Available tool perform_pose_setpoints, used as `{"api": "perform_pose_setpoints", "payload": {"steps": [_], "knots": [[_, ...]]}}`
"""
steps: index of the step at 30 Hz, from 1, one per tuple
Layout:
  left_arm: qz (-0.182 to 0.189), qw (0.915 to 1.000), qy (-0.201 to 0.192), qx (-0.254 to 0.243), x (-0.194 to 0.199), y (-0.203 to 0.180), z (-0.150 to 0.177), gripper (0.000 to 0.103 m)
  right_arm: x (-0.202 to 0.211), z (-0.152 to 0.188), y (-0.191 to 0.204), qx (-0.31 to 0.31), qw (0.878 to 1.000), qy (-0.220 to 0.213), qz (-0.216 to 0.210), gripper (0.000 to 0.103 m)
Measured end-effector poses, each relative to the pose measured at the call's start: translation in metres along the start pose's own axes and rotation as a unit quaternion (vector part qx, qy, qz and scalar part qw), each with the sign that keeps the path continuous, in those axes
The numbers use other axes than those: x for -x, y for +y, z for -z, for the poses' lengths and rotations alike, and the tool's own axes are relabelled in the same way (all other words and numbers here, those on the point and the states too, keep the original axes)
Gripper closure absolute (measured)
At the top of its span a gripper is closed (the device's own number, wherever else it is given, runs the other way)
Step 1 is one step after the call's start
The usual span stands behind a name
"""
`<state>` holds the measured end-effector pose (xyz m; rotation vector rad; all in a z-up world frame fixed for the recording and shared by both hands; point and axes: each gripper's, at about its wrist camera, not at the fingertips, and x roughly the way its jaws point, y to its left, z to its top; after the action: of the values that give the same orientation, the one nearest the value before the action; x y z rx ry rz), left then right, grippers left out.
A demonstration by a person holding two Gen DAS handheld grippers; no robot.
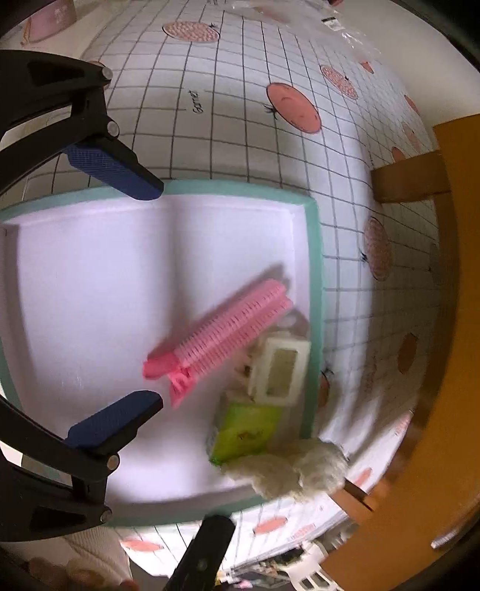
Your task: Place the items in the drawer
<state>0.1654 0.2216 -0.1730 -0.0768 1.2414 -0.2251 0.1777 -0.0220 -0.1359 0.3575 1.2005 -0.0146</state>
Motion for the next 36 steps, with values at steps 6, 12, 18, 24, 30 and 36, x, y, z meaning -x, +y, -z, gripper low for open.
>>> {"api": "perform_pose_setpoints", "payload": {"steps": [6, 12, 18, 24, 30, 36], "knots": [[0.022, 0.9997, -0.007, -0.005, -0.003, -0.009, -0.009, 0.001, -0.009, -0.014, 0.002, -0.006, 1.0, -0.006, -0.014, 0.005], [0.028, 0.9995, -0.003, 0.011, -0.016, -0.018, -0.022, 0.001, -0.025, -0.032, 0.006, -0.005, 1.0, -0.003, -0.009, 0.008], [0.029, 0.9993, -0.003, 0.024, -0.028, -0.025, -0.035, 0.001, -0.043, -0.041, 0.009, 0.005, 1.0, 0.007, 0.006, 0.017], [0.032, 0.999, 0.007, 0.031, -0.036, -0.025, -0.039, 0.018, -0.054, -0.046, 0.014, 0.016, 1.0, 0.014, 0.021, 0.031], [0.024, 0.9992, 0.012, 0.03, -0.043, -0.027, -0.038, 0.034, -0.057, -0.049, 0.021, 0.034, 0.999, 0.016, 0.032, 0.053], [0.025, 0.9993, 0.013, 0.023, -0.044, -0.031, -0.036, 0.047, -0.056, -0.049, 0.023, 0.042, 0.998, 0.019, 0.035, 0.071]]}}
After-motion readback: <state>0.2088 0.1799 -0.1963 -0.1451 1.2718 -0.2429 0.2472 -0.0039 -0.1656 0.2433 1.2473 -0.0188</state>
